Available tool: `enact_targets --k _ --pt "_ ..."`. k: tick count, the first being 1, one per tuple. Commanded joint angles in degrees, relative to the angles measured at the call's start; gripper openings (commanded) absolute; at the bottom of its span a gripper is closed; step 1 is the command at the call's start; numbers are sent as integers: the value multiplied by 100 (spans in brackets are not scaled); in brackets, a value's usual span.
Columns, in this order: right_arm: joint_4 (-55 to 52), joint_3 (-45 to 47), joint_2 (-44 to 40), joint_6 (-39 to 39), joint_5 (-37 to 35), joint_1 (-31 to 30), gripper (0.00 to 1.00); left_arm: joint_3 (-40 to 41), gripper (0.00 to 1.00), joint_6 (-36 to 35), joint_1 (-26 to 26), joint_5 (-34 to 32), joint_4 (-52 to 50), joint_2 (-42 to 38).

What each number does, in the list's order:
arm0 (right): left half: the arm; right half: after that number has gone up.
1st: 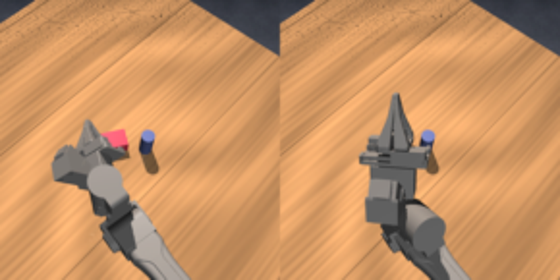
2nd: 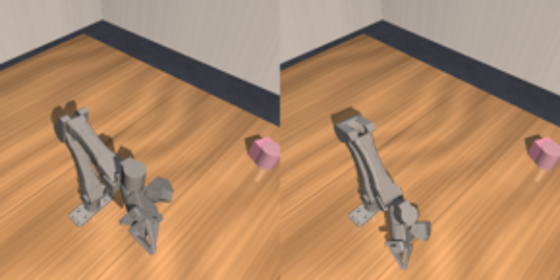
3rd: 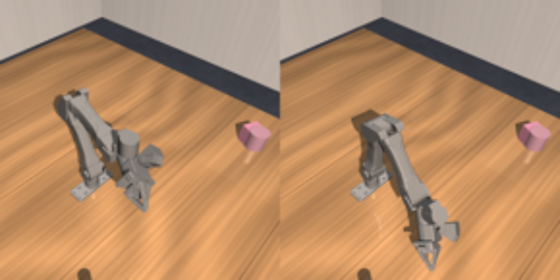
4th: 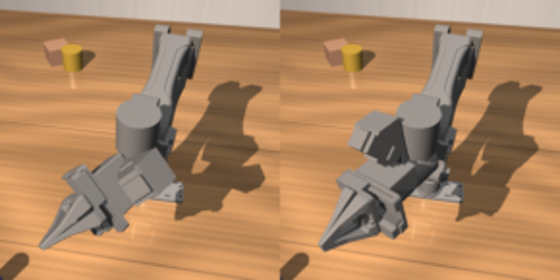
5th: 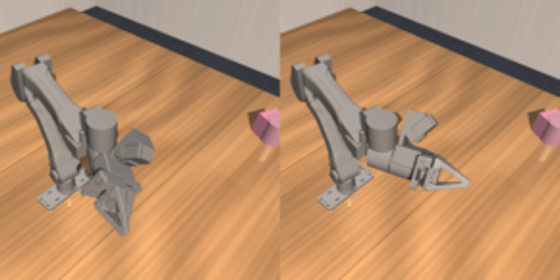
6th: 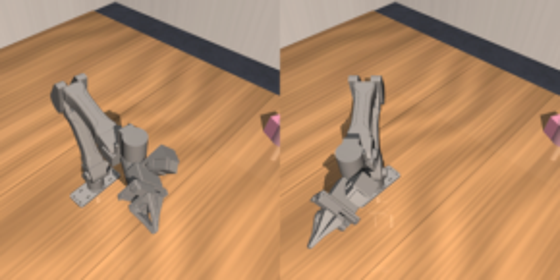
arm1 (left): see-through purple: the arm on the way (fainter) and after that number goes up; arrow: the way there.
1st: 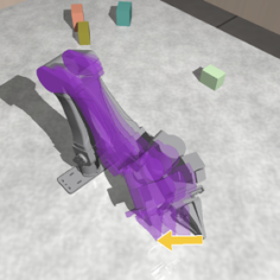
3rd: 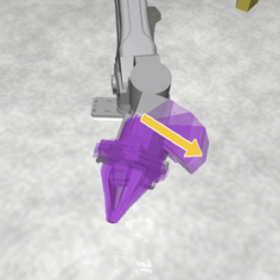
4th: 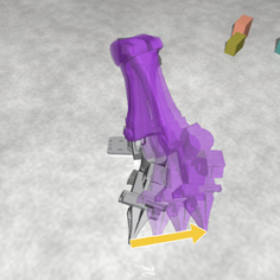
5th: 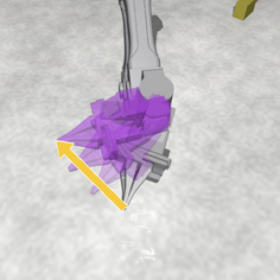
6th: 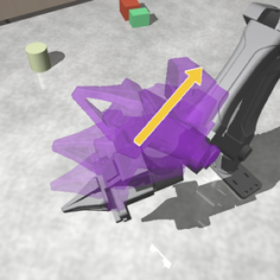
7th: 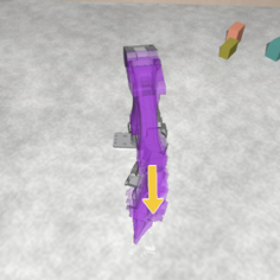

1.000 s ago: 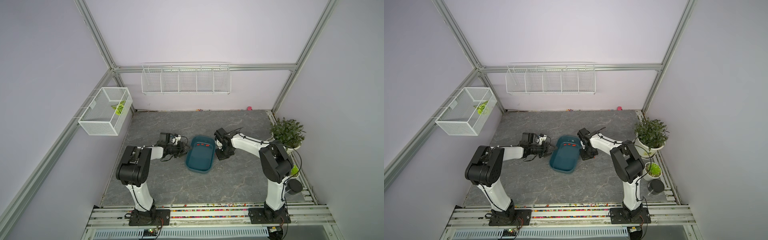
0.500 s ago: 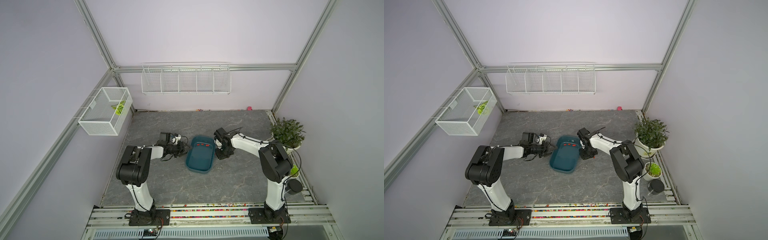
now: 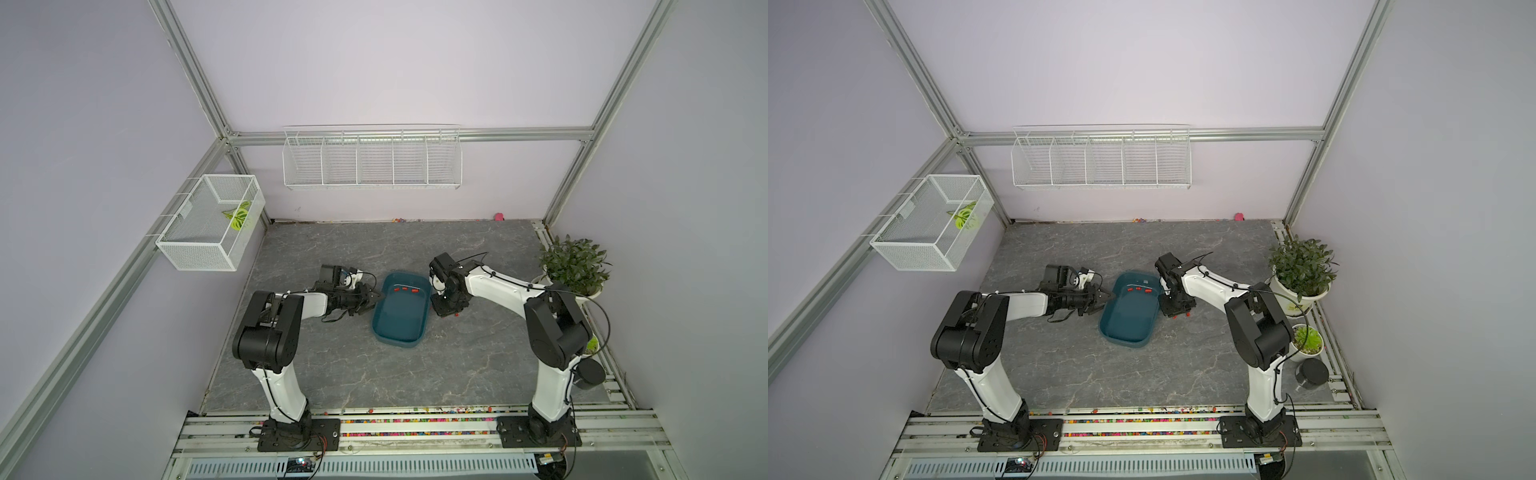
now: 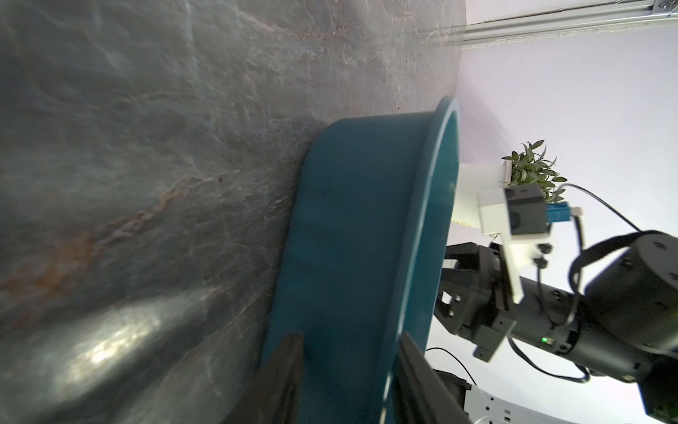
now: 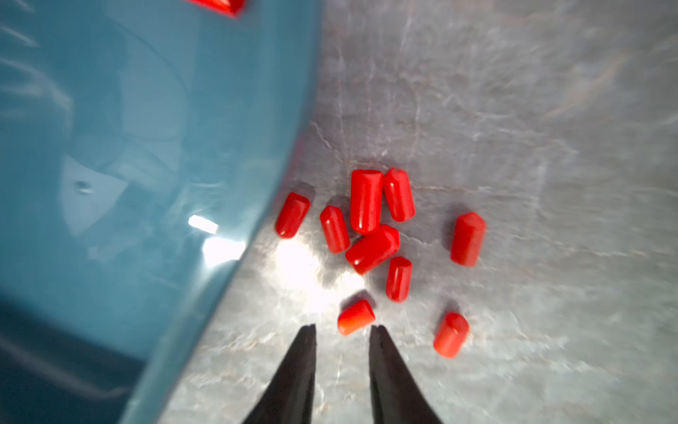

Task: Take the screw protection sleeves out of the storage box
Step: Place the screw protection sleeve at the center of the board, then adjust the storage box at the center of the board.

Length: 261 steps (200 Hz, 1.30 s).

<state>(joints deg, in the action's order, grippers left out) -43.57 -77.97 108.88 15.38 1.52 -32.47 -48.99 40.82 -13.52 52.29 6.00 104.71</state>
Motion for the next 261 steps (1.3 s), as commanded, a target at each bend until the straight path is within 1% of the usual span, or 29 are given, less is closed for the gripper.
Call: enact_targets --k 1,36,85,116,160,201,231,245,252,261 --pt "-173 -94 -464 25 -73 39 35 -146 45 -134 -21 -58 -45 74" --pt "-285 -179 -910 88 -108 34 43 -132 45 -142 -31 -74 -45 33" --pt "-458 -341 -1383 145 -79 39 46 -140 46 -179 -101 -115 -122 -26" --pt "-442 -468 -1475 202 94 34 47 -203 47 -241 -153 -116 -241 4" --pt "-382 -756 -1300 321 471 34 48 -254 47 -277 -185 -108 -300 52" --pt "-332 -1189 -811 307 1004 34 48 -126 47 -263 -184 -153 -232 -107" --pt "-586 -1466 -406 394 759 86 48 -6 47 -235 -185 -232 -178 -265" --pt "-609 -1396 -381 446 708 178 49 2 47 -239 -181 -258 -178 -294" --pt "-600 -1335 -389 457 640 207 50 8 47 -240 -186 -256 -178 -293" --pt "-604 -1261 -412 457 564 244 54 9 47 -241 -185 -264 -173 -293"
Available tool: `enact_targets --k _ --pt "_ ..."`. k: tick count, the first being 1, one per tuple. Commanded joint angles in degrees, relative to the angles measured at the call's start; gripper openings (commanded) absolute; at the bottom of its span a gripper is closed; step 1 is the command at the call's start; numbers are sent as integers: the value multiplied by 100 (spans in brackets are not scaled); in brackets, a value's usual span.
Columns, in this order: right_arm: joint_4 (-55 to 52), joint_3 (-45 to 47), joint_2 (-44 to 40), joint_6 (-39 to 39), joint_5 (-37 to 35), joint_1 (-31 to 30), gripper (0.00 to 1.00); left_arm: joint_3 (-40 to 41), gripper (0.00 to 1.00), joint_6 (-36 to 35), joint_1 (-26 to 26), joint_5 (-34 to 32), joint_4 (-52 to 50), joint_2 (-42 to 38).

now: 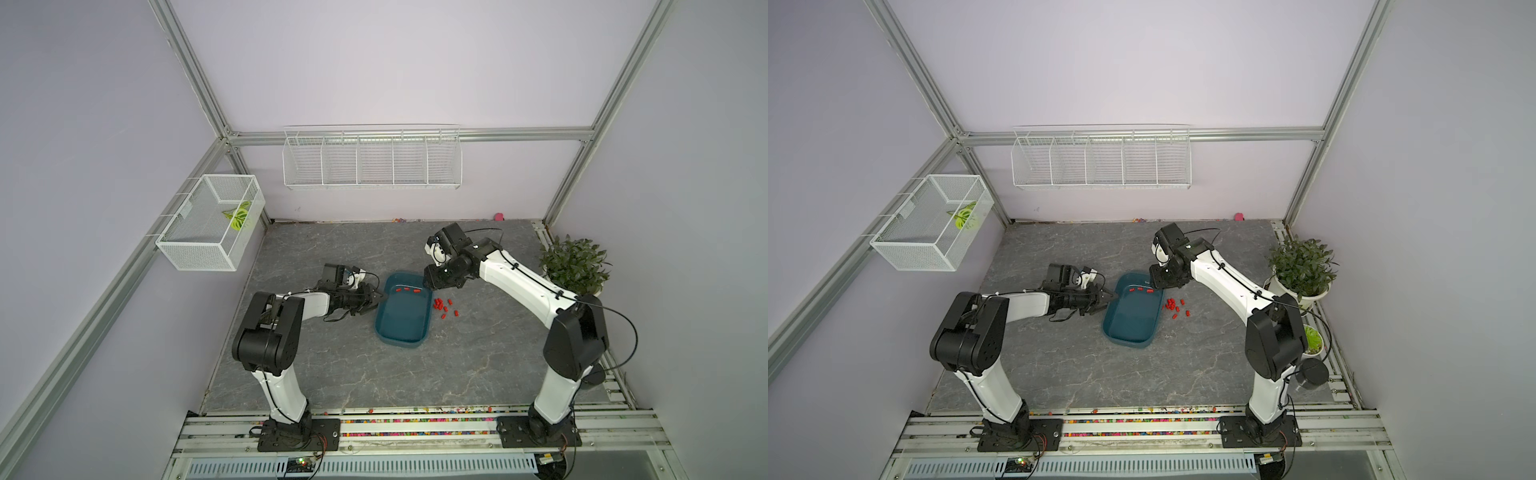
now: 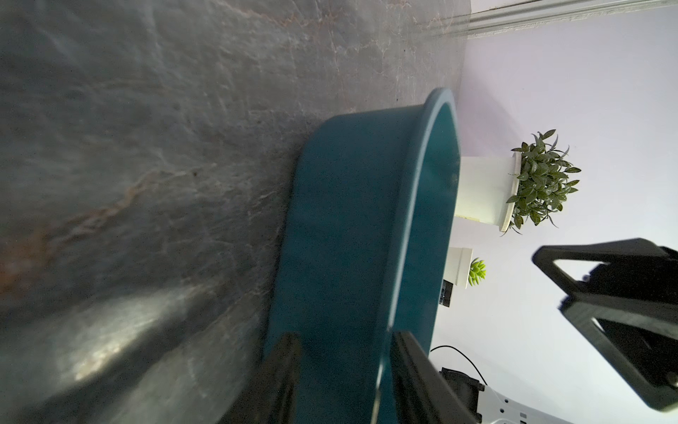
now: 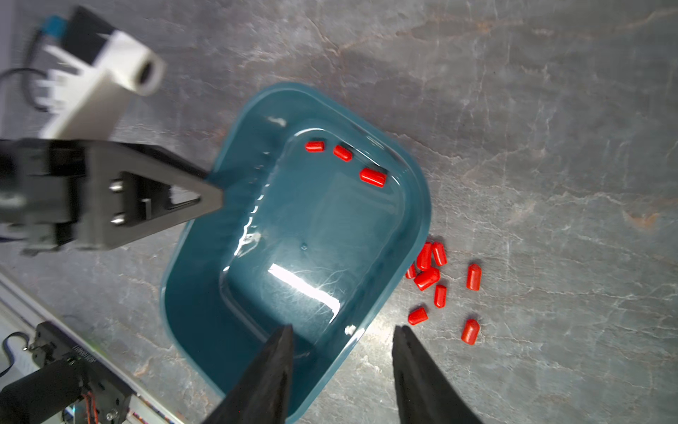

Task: Take the screw protection sleeves out of the storage box
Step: Adjust the storage box at the center of the board.

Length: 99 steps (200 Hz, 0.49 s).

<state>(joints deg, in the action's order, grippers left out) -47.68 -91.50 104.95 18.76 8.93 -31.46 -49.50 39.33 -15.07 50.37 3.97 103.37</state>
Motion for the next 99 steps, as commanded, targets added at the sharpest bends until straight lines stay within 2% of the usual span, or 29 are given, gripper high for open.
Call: enact_targets --k 1,28,55,99 --pt "-195 99 -14 118 -179 146 54 57 47 -88 -31 -71 28 -160" --pt "-230 149 112 76 -131 214 58 83 47 -86 -27 -118 56 -201" --pt "-268 38 457 17 53 212 48 117 47 -85 -30 -176 61 -265" --pt "-248 -33 842 -30 81 215 47 46 47 -99 -25 -108 53 -160"
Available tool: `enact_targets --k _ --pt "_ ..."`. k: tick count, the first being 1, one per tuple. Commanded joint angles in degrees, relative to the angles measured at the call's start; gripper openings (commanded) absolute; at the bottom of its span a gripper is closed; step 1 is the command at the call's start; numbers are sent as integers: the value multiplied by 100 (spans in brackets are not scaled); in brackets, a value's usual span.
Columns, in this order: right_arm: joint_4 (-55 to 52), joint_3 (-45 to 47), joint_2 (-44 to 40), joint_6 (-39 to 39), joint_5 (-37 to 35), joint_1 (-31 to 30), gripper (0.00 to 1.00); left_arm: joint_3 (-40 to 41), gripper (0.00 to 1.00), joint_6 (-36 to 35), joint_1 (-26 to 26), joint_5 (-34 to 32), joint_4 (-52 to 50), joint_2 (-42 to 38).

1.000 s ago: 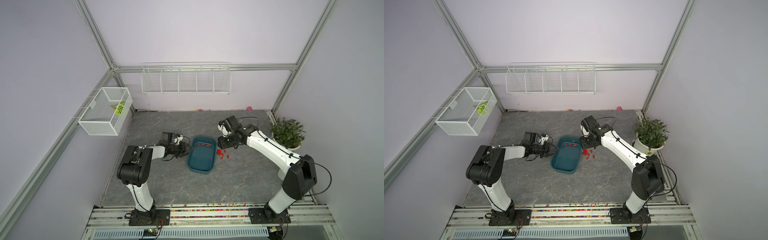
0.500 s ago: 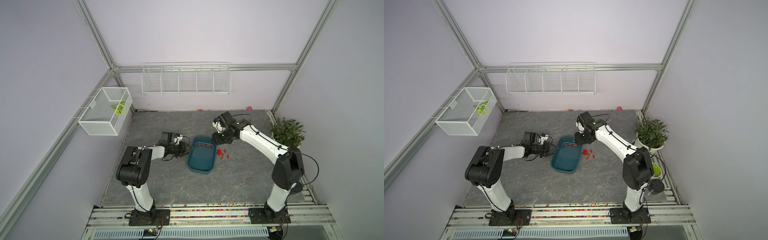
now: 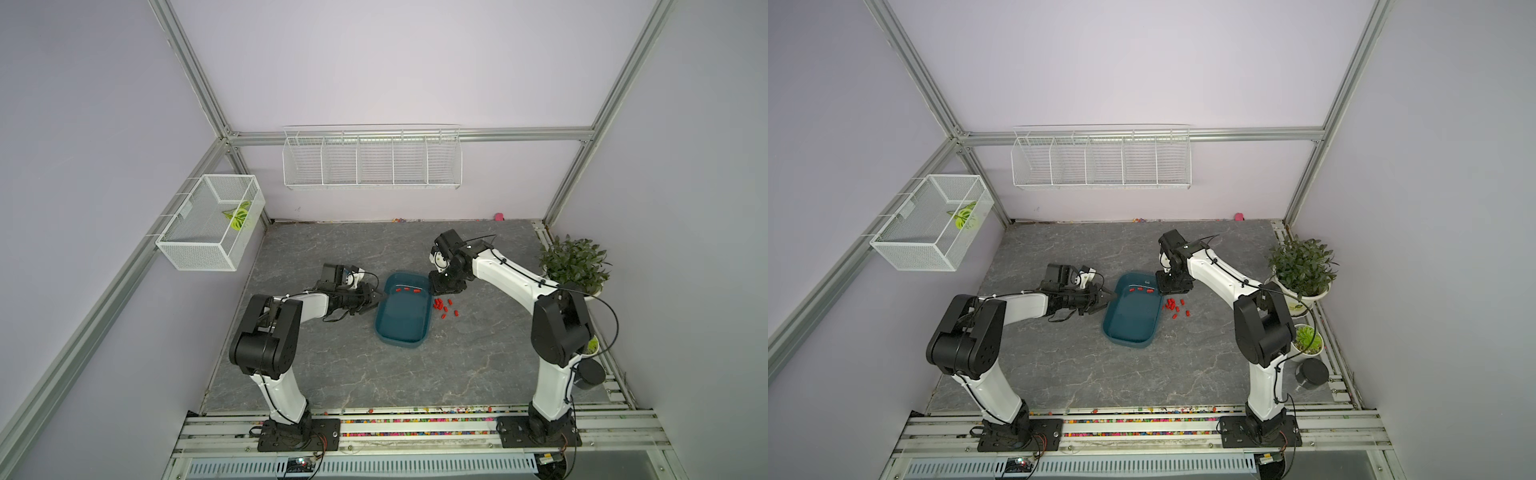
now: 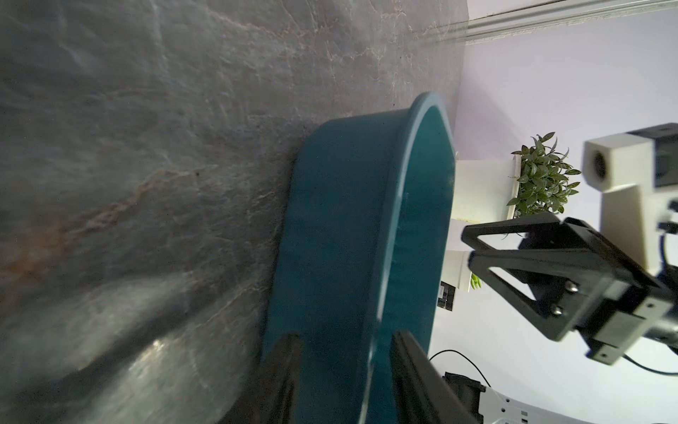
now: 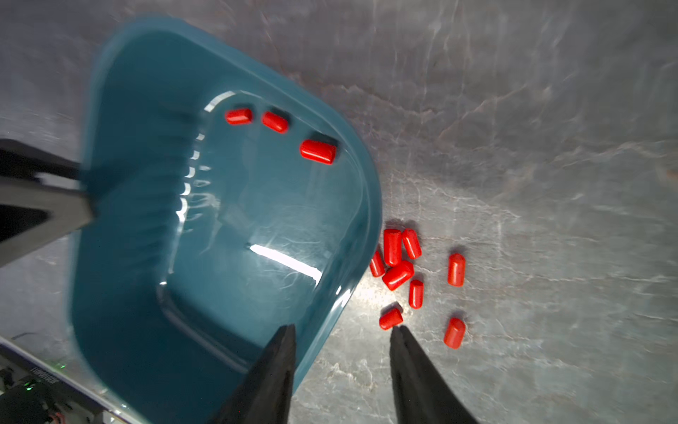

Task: Take the screw protection sleeves out of the storage box
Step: Adjust the storage box at the center of the board.

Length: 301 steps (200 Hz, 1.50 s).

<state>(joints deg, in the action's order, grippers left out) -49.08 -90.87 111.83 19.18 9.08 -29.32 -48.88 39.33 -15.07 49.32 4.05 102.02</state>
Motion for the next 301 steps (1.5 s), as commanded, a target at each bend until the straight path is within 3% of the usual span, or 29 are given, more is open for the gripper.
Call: enact_targets --k 1,91,190,301 --pt "-109 -101 158 -72 71 -2 46 -11 47 -100 -28 -2 48 -24" --pt "33 -606 587 -116 738 -68 46 440 46 158 179 -89 644 -408" --pt "-71 -1113 912 -197 927 -304 46 881 46 460 374 -382 1159 -819" --pt "1 -1007 -211 -653 -435 -646 50 1198 46 624 435 -745 1663 -1163"
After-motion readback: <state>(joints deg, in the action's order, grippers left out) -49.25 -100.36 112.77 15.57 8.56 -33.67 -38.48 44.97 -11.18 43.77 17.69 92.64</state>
